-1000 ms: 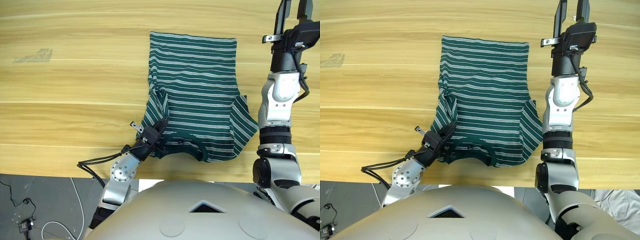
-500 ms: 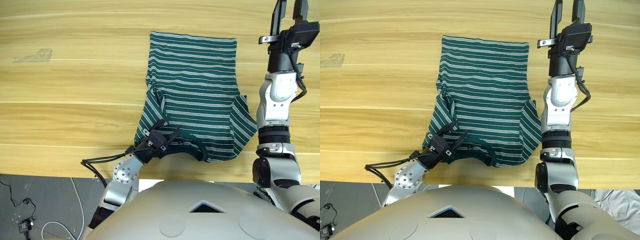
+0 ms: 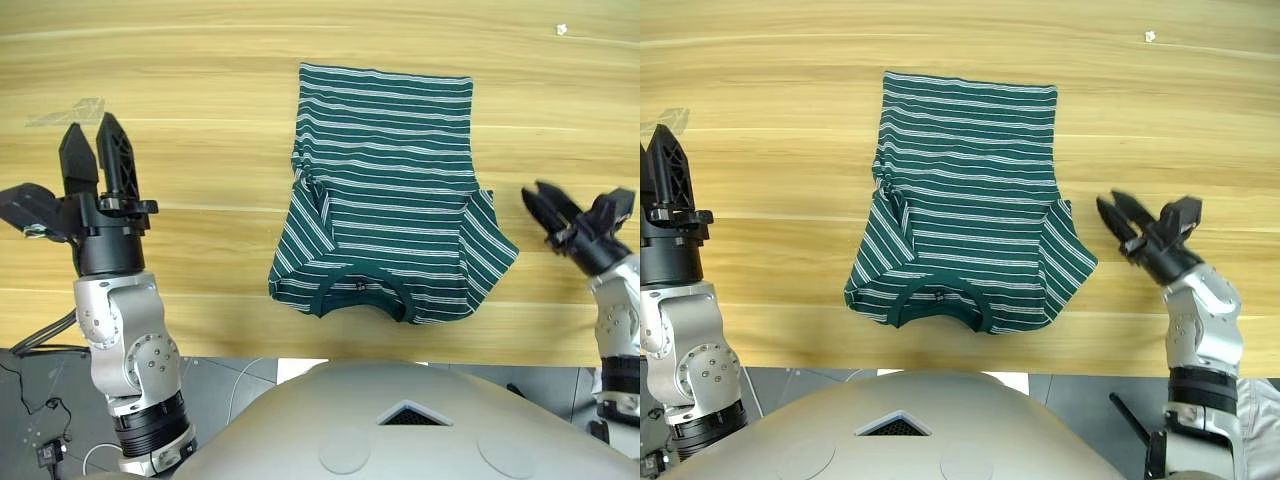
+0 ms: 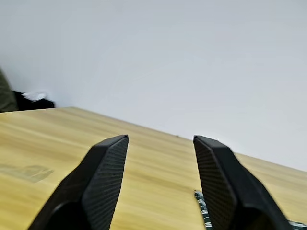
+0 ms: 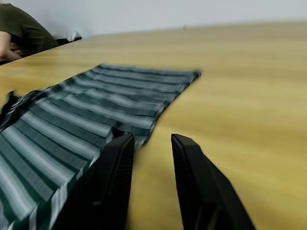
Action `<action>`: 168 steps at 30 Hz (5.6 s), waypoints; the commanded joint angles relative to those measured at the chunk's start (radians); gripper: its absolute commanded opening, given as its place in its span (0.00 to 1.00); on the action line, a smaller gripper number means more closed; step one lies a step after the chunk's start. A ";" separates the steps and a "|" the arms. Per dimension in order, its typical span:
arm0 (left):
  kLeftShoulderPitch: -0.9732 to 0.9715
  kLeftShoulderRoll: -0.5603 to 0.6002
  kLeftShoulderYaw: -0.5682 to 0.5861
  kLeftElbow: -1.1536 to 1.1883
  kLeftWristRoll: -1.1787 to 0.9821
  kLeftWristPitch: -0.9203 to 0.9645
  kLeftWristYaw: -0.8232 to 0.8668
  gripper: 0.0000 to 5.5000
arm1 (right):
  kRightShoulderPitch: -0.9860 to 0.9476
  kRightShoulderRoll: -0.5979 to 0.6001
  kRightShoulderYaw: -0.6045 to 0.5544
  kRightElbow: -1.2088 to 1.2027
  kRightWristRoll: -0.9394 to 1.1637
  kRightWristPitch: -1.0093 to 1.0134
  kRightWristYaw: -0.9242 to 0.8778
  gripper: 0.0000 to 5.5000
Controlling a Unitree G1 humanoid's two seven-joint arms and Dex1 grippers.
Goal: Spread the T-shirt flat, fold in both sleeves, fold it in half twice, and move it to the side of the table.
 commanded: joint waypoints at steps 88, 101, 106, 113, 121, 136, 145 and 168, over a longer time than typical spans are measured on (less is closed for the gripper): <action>0.035 0.094 -0.134 0.074 0.594 -0.050 -0.160 0.47 | -0.191 0.090 0.056 -0.171 -0.112 0.024 0.083 0.52; 0.055 0.733 -0.377 0.233 1.492 -0.674 -0.320 0.62 | -0.210 -0.152 0.188 0.252 -0.965 -1.286 -0.070 0.53; -0.020 0.706 -0.488 0.276 1.537 -0.723 -0.322 0.62 | -0.225 -0.235 0.226 0.400 -1.134 -1.465 -0.187 0.53; -0.077 0.694 -0.583 0.263 1.518 -0.735 -0.345 0.62 | -0.178 -0.262 0.366 0.375 -1.136 -1.525 -0.299 0.53; -0.052 0.758 -0.577 0.255 1.468 -0.720 -0.374 0.54 | -0.149 -0.292 0.489 0.284 -1.072 -1.486 -0.362 0.46; -0.078 0.768 -0.588 0.370 1.504 -0.725 -0.309 0.03 | -0.184 -0.309 0.548 0.299 -1.054 -1.428 -0.415 0.01; 0.091 0.807 -0.497 0.180 1.086 -0.538 -0.451 0.00 | -0.100 -0.508 0.717 -0.129 -0.141 -0.626 0.073 0.00; 0.573 0.702 0.400 -0.336 0.270 0.065 -1.149 0.00 | 0.299 -0.554 0.017 -0.546 0.333 0.055 0.565 0.00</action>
